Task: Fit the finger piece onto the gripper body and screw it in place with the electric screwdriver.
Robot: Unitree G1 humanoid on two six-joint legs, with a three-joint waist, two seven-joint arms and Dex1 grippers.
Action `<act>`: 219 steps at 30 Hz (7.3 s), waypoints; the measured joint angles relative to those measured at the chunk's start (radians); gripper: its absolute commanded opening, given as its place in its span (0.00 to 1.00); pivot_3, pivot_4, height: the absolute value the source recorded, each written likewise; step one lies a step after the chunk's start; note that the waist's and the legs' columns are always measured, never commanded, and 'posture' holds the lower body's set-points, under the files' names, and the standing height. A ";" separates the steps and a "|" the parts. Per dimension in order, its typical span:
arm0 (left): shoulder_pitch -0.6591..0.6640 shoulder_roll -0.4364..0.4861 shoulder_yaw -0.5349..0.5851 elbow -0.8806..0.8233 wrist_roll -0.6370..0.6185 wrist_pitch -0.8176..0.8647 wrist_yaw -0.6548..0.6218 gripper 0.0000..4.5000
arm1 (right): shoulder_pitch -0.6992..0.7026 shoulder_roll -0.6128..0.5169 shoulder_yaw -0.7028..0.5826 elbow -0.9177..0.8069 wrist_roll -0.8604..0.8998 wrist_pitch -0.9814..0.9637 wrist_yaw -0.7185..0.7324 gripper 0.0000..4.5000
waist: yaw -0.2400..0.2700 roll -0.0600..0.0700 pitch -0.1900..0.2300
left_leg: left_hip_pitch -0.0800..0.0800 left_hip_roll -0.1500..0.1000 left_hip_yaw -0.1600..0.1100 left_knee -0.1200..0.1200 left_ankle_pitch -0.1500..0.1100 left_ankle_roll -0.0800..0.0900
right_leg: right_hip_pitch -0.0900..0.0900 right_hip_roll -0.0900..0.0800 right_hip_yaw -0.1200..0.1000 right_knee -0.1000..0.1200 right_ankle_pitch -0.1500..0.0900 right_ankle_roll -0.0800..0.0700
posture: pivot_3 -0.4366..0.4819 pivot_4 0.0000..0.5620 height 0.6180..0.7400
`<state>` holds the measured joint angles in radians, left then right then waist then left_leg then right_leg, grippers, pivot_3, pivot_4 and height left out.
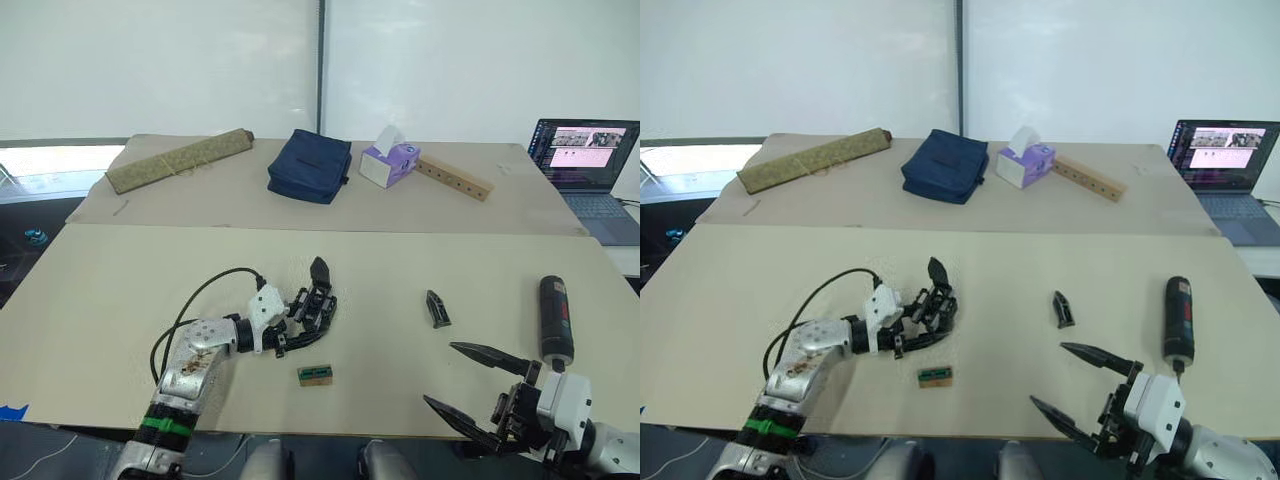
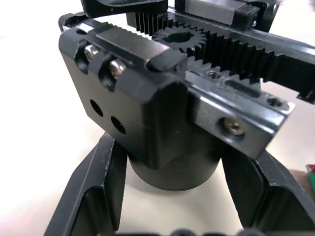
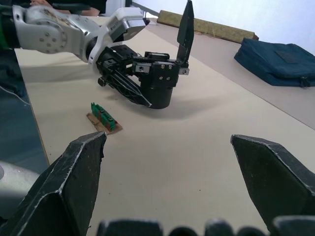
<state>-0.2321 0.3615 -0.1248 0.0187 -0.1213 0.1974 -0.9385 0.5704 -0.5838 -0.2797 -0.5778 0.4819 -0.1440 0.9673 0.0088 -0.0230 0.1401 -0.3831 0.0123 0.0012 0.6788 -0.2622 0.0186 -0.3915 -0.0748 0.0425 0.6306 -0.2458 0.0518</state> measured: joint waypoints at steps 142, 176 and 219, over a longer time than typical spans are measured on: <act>-0.350 -0.243 0.258 -0.260 -0.837 0.422 0.514 0.00 | -1.069 0.122 0.505 0.041 -0.429 0.572 -0.594 0.25 | -0.022 -0.001 0.002 | -0.010 -0.010 -0.003 0.000 0.002 -0.003 | -0.012 -0.002 0.001 0.001 0.002 0.000 | 0.48 0.27 1.00; -0.503 0.144 0.136 -0.077 -0.908 0.815 -0.066 0.00 | -1.330 0.036 0.201 0.163 0.770 1.557 -0.508 0.86 | -0.027 -0.002 0.006 | -0.010 -0.006 -0.004 -0.001 0.002 -0.002 | -0.014 -0.001 0.000 0.002 0.002 0.000 | 0.48 0.27 1.00; -0.314 0.411 0.201 0.187 -0.377 -0.102 -0.537 1.00 | -1.043 -0.114 0.300 0.023 0.529 1.135 -0.351 0.10 | -0.020 -0.001 0.007 | -0.015 -0.006 -0.001 -0.001 0.002 -0.002 | -0.016 -0.001 -0.001 -0.001 0.002 -0.001 | 0.48 0.27 1.00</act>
<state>-0.5464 0.7720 0.0763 0.2054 -0.4981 0.0956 -1.4753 -0.4725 -0.6979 0.0205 -0.5546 1.0108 0.9907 0.6158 -0.0115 -0.0242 0.1472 -0.3979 0.0065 0.0004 0.6780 -0.2600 0.0164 -0.4079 -0.0754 0.0414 0.6294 -0.2443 0.0511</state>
